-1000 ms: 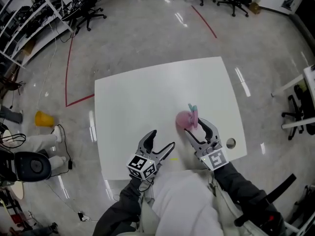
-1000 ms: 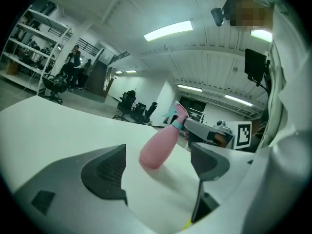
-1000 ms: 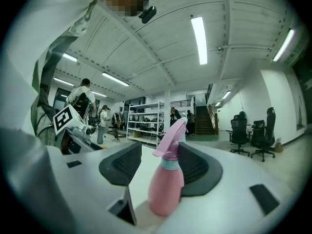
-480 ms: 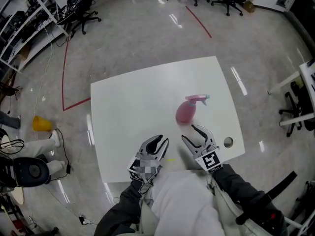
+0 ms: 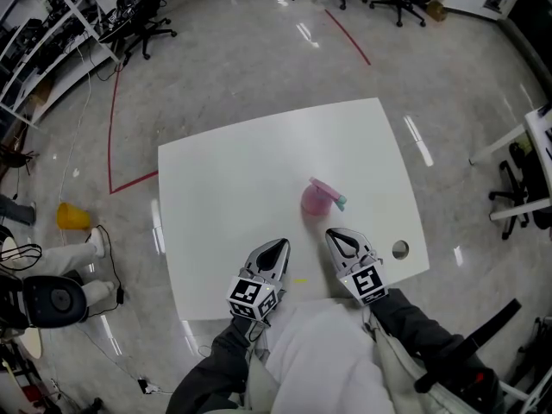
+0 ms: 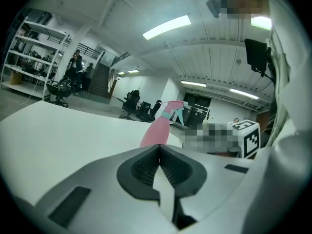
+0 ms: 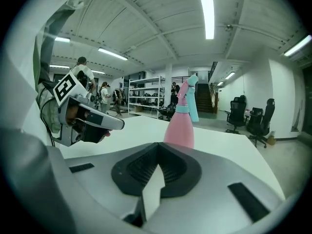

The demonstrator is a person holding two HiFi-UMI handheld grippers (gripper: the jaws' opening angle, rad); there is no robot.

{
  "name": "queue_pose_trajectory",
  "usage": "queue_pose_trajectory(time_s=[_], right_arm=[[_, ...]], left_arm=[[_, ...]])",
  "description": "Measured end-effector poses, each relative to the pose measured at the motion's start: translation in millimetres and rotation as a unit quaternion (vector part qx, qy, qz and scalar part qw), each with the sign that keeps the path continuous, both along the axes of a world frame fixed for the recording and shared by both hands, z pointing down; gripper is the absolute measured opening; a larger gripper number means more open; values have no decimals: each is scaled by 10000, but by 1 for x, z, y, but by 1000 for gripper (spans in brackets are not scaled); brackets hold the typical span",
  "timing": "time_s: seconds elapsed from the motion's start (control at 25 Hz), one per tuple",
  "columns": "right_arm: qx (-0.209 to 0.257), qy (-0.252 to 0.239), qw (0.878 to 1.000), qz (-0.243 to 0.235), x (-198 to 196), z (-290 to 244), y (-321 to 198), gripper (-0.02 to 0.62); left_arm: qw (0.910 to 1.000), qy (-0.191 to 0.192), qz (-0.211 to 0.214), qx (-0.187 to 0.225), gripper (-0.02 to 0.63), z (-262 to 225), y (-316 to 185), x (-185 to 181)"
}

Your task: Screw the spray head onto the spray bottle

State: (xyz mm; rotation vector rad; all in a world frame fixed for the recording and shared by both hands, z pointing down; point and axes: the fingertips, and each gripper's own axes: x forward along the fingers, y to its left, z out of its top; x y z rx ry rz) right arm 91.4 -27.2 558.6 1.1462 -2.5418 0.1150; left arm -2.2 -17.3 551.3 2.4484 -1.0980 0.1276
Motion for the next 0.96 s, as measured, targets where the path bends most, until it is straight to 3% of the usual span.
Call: queue_pose_trajectory(time_s=[0.96], right_arm=[[-287,205,9993,-90,1,26,6,-5]], left_arm=[[9994,-118,65,-324,8,16,8,5]])
